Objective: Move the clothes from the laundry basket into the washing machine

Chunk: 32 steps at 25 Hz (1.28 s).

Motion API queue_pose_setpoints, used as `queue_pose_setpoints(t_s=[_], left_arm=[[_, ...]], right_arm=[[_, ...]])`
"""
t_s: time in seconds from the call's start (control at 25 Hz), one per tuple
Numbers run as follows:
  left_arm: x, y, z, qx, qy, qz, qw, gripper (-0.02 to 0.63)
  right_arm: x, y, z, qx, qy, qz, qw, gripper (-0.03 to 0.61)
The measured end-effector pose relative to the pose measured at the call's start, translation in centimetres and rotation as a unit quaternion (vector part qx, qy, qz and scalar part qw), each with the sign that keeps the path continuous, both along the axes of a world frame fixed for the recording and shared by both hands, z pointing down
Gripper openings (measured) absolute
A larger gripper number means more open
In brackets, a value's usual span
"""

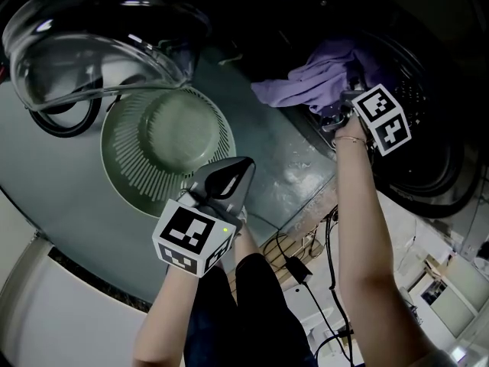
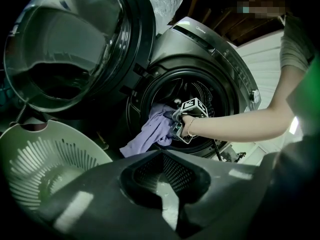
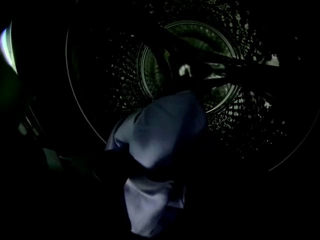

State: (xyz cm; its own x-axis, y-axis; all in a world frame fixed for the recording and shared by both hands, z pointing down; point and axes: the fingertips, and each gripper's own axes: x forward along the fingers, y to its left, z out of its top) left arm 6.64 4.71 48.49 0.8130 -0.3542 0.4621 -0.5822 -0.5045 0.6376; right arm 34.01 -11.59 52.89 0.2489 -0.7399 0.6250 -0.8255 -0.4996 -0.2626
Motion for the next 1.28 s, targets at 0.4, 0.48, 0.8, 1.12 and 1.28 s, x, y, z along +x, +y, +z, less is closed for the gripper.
queue_pose_setpoints(t_s=[0.4,0.48,0.8,1.12,1.28], left_arm=[[0.6,0.2,-0.5,-0.004,0.003,-0.003,1.0000,0.006],[0.7,0.2,-0.6,-0.003,0.003,-0.003,1.0000,0.006],[0.4,0.5,0.5,-0.012,-0.002,-0.006,0.9999,0.006],[0.2,0.7,1.5,-0.025,-0.003,-0.009,0.9996,0.006],[0.1,0.4,1.5,-0.025,-0.001,-0.011,0.9996,0.006]], right_arm=[[-4.3,5.9,-0.5,0.009,-0.069,-0.034,0.997,0.437],[-6.0,8.2,1.0,-0.018,-0.082,-0.029,0.996,0.443],[-12.0,8.9,6.7,-0.091,-0.109,-0.046,0.989,0.497],[-10.7,6.2,8.5,-0.079,-0.181,0.005,0.980,0.374],[-9.4,6.2,7.2,-0.064,-0.185,-0.021,0.980,0.145]])
